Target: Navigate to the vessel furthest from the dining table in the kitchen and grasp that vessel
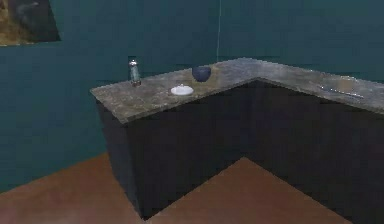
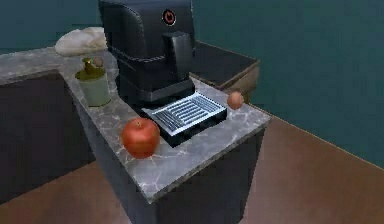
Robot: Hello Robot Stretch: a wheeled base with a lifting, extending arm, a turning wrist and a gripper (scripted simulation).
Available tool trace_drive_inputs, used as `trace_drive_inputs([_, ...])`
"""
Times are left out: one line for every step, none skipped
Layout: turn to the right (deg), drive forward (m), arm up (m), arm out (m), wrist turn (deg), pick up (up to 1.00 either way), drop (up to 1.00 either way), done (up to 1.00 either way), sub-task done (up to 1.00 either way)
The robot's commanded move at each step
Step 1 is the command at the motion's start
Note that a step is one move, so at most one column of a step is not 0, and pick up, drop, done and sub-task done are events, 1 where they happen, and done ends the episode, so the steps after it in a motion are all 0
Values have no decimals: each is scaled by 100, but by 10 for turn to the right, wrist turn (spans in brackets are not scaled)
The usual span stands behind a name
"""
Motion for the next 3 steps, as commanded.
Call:
trace_drive_inputs([-360,0,0,0,0,0,0,0,0])
trace_drive_inputs([0,100,0,0,0,0,0,0,0])
trace_drive_inputs([-30,0,0,0,0,0,0,0,0])
